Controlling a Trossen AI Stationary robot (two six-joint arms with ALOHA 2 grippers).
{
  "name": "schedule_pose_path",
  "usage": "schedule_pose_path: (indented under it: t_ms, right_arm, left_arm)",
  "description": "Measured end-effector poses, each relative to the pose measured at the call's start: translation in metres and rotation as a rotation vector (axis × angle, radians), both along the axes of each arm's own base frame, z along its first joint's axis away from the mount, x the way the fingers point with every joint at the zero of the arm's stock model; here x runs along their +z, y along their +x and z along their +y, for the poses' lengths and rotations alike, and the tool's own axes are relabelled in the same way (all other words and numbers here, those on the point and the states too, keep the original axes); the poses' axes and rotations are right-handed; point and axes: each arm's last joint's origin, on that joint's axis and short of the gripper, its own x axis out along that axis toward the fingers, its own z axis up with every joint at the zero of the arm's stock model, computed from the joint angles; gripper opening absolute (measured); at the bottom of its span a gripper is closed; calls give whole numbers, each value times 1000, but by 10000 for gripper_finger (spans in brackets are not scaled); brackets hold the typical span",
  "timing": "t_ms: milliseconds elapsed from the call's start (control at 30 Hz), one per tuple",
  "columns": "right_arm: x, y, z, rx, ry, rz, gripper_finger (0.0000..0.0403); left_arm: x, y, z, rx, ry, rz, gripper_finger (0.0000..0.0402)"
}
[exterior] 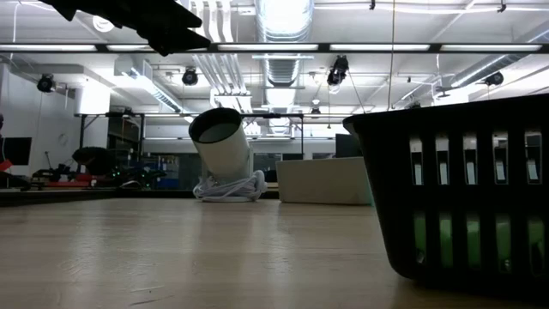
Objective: Pick & Place School Supplies
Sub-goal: Put the green eraser into the black bin
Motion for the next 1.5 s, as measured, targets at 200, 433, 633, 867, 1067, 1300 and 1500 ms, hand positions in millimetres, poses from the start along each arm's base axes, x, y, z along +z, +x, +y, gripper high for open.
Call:
schedule_pose_path:
  t_ms: [200,433,633,867,1067,1300,1500]
  right_arm:
    - [-10,2,0,-18,-21,19,127]
    - [-11,2,-1,-20,-23,20,108]
    - [-11,3,0,-16,-14,16,58]
    - [-11,3,1,-3,-22,13,36]
    - [-8,2,-1,-18,-11,18,35]
    - [17,-7,-18,-29,-66,47,34]
    - [53,-16,-38,-64,-81,-20,34]
  left_arm:
    - [0,0,0,0,0,0,328]
    - [0,0,0,0,0,0,328]
    - [0,0,0,0,0,0,328]
    - [0,0,0,0,0,0,328]
    - [0,0,0,0,0,0,328]
    - [0,0,0,0,0,0,328]
    - [0,0,0,0,0,0,328]
